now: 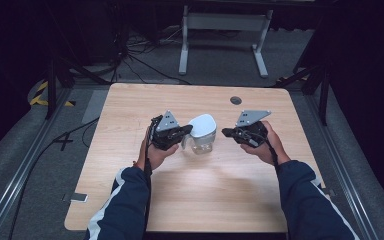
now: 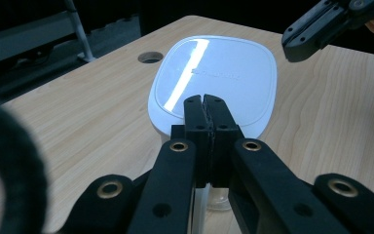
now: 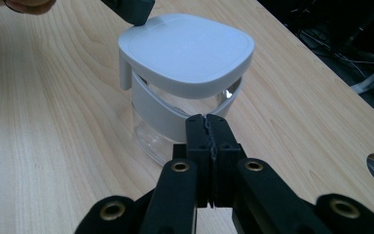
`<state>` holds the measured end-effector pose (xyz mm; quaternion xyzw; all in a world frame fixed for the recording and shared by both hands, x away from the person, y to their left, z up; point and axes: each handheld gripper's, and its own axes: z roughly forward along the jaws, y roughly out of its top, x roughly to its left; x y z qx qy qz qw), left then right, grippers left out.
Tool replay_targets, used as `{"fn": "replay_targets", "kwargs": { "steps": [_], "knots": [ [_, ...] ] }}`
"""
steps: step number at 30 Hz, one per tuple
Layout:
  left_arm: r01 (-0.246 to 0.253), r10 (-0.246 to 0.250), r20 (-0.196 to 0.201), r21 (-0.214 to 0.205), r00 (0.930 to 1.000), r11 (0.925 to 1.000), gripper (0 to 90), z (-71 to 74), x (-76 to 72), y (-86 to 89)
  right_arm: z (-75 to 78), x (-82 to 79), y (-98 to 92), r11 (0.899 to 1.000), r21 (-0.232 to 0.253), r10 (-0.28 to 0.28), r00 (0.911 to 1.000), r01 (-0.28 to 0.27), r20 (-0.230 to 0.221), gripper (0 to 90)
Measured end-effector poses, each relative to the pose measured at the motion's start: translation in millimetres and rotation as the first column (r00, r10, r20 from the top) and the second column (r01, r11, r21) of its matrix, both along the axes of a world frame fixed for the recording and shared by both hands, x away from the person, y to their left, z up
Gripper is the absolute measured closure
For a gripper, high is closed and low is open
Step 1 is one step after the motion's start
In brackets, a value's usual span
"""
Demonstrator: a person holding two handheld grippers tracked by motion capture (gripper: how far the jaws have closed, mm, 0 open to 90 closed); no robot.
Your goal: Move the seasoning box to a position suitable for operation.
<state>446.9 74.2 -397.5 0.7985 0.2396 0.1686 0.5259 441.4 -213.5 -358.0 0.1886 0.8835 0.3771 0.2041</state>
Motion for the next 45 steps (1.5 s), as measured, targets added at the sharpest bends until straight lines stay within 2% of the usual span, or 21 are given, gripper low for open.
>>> {"fn": "replay_targets", "kwargs": {
  "steps": [10,11,12,13,16,19,23,27,30,36,42,43,45],
  "knots": [
    [0.005,-0.005,-0.004,0.004,1.0000,1.0000,89.6,-1.3,0.5,-0.5,-1.2,6.1,16.9,0.998,-0.062,0.008,0.9999,-0.009,-0.007,89.8],
    [0.005,-0.005,0.002,0.010,1.0000,0.9999,89.6,-1.7,1.4,-0.4,-1.5,7.0,16.8,0.998,-0.059,0.004,1.0000,-0.004,-0.006,89.8],
    [0.000,0.000,-0.008,0.015,1.0000,0.9999,89.5,-3.0,1.2,-1.3,-1.6,7.5,17.0,0.998,-0.055,0.003,1.0000,-0.003,-0.008,89.8],
    [-0.004,0.004,-0.005,0.042,1.0000,0.9991,89.2,-4.3,1.8,-2.0,-1.3,7.5,17.5,0.999,-0.051,0.005,1.0000,-0.005,-0.006,89.8],
    [0.003,-0.002,-0.015,0.035,0.9999,0.9994,87.7,-7.7,2.0,-5.4,2.9,5.5,20.8,1.000,-0.025,0.012,0.9999,-0.012,0.007,89.8],
    [0.004,-0.004,-0.005,0.025,1.0000,0.9997,87.7,-5.2,1.1,-6.6,6.6,1.3,26.7,0.999,-0.024,0.037,0.9990,-0.036,0.026,89.7],
    [0.002,-0.002,-0.010,0.045,0.9999,0.9990,87.1,-6.2,1.3,-6.0,13.3,-3.9,31.3,0.999,0.010,0.048,0.9976,-0.048,0.051,89.8],
    [-0.006,0.007,-0.017,0.040,0.9998,0.9992,86.7,-7.0,0.7,-3.8,16.8,-7.8,38.2,0.998,0.007,0.065,0.9959,-0.066,0.063,89.7],
    [-0.014,0.014,-0.011,0.069,0.9998,0.9975,86.3,-6.7,0.5,1.7,17.5,-8.7,46.4,0.997,0.004,0.074,0.9950,-0.074,0.068,89.7],
    [-0.052,0.053,-0.020,0.072,0.9984,0.9961,85.2,-6.8,-1.9,21.0,16.6,-12.0,60.2,0.995,-0.011,0.102,0.9917,-0.102,0.078,89.7],
    [-0.062,0.064,-0.030,0.076,0.9975,0.9952,84.4,-8.0,-5.2,30.8,16.7,-12.4,56.6,0.996,0.008,0.091,0.9933,-0.091,0.072,89.6],
    [-0.055,0.058,-0.022,0.096,0.9981,0.9938,84.4,-7.1,-6.2,31.7,16.7,-12.4,56.6,0.996,0.008,0.091,0.9933,-0.091,0.072,89.6],
    [-0.051,0.054,-0.022,0.107,0.9983,0.9929,83.7,-7.3,-9.9,31.1,16.5,-11.9,53.7,0.996,0.012,0.082,0.9938,-0.083,0.075,89.5]
  ]
}}
